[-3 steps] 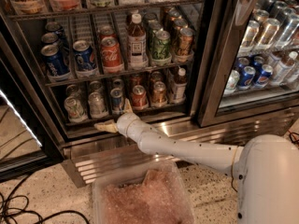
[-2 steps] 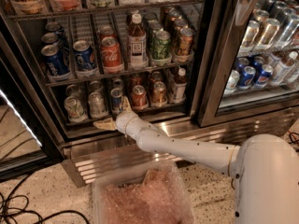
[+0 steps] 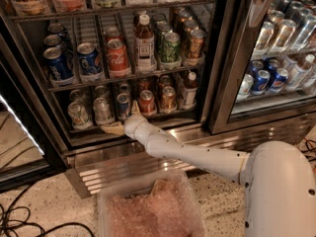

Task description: Pick redbull can from bottom shelf of fridge

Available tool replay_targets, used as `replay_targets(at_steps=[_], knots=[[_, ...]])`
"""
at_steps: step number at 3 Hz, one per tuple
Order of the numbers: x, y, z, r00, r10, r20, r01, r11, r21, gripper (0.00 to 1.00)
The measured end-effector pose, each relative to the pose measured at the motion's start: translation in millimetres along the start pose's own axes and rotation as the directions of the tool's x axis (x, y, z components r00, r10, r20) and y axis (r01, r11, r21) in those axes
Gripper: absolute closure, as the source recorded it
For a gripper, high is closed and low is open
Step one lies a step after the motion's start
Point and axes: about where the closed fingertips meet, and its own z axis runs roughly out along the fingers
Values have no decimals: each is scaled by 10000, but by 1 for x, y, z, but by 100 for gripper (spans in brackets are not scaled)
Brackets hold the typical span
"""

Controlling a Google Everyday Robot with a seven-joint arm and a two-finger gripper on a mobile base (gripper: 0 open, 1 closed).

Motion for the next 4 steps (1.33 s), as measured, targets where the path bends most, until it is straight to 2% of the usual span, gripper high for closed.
replay_targets(at_steps=[1, 2, 3, 4], knots=[[-1, -2, 1, 10000, -50, 10, 50, 10000, 8, 0], [-3, -3, 2, 9999, -126, 9, 126, 9999, 26, 5], [-5, -7, 4, 9997, -258, 34, 258, 9996, 103, 18], [-5, -8, 4, 9997, -262, 36, 262, 9996, 107, 8]])
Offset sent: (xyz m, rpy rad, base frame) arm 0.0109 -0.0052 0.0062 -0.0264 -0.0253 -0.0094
